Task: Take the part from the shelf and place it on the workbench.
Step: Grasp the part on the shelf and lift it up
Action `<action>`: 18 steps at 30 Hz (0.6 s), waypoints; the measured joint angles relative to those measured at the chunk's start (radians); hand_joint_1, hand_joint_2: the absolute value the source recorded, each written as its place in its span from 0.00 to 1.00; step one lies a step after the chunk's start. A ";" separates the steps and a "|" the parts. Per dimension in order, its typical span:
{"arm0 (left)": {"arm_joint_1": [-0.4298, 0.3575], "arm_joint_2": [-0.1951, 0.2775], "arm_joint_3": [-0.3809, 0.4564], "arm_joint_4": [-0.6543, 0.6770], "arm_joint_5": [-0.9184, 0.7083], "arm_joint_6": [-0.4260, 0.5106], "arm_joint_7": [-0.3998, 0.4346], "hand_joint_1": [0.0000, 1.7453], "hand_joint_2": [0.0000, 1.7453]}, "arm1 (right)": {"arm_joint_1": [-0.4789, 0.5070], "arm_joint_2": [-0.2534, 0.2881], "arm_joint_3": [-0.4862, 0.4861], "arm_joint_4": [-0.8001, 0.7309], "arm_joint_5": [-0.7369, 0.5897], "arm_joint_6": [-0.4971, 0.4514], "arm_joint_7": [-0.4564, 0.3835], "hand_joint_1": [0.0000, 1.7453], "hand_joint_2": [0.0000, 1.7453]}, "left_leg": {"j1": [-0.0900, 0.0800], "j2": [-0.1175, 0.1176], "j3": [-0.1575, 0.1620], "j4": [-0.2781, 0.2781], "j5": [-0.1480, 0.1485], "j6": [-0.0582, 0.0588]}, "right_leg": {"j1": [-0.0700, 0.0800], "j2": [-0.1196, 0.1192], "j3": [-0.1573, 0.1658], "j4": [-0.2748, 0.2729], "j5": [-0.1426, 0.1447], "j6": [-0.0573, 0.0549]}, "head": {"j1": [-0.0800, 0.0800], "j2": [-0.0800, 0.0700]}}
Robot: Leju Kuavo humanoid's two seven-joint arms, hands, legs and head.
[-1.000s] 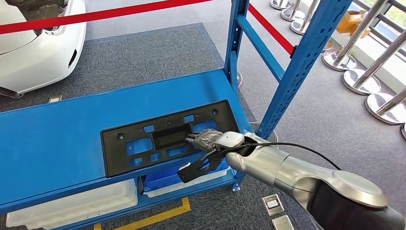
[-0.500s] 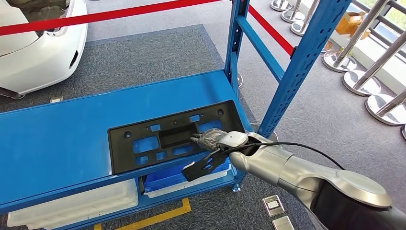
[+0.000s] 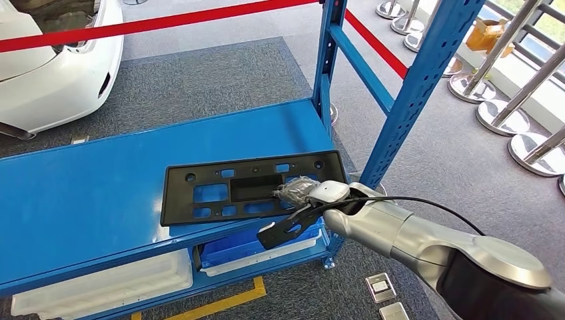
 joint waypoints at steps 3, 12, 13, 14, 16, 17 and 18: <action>0.000 0.000 0.000 0.000 0.000 0.000 0.000 0.00 0.00 | 0.000 -0.001 0.000 0.000 0.000 0.000 0.000 0.71 1.00 | 0.000 0.000 0.001 0.000 0.000 0.000 | 0.000 0.000 0.001 0.000 0.000 0.000 | 0.000 0.000; 0.000 0.000 0.000 0.000 0.000 0.000 0.000 0.00 0.00 | 0.001 -0.002 0.000 -0.002 0.000 0.000 0.000 0.71 1.00 | 0.000 0.000 0.002 0.000 0.000 0.000 | 0.000 0.000 0.002 0.000 0.000 0.000 | 0.000 0.000; 0.000 0.000 0.000 0.000 0.000 0.000 0.000 0.00 0.00 | 0.001 -0.002 0.000 -0.002 0.000 0.000 0.000 0.71 1.00 | 0.000 0.000 0.002 -0.001 0.000 0.000 | 0.000 0.000 0.002 0.000 0.000 0.000 | 0.000 0.000; 0.000 0.000 0.000 0.000 0.000 0.000 0.000 0.00 0.00 | 0.001 -0.002 0.000 -0.002 0.000 0.000 0.000 0.71 1.00 | 0.000 0.000 0.002 -0.001 0.000 0.000 | 0.000 0.000 0.002 0.000 -0.001 0.000 | 0.000 0.000; 0.000 0.000 0.000 0.000 0.000 0.000 0.000 0.00 0.00 | 0.001 -0.003 0.000 -0.002 0.000 0.000 0.000 0.71 1.00 | 0.000 0.000 0.002 -0.001 0.000 0.000 | 0.000 0.000 0.002 0.000 -0.001 0.000 | 0.000 0.000; 0.000 0.000 0.000 0.000 0.000 0.000 0.000 0.00 0.00 | 0.001 -0.003 0.000 -0.002 0.000 0.000 0.000 0.71 1.00 | 0.000 0.000 0.002 -0.001 0.000 0.000 | 0.000 0.000 0.002 0.000 -0.001 0.000 | 0.000 0.000; 0.000 0.000 0.000 0.000 0.000 0.000 0.000 0.00 0.00 | 0.001 -0.003 0.000 -0.002 0.000 0.000 0.000 0.71 1.00 | 0.000 0.000 0.002 -0.001 0.000 0.000 | 0.000 0.000 0.002 0.000 -0.001 0.000 | 0.000 0.000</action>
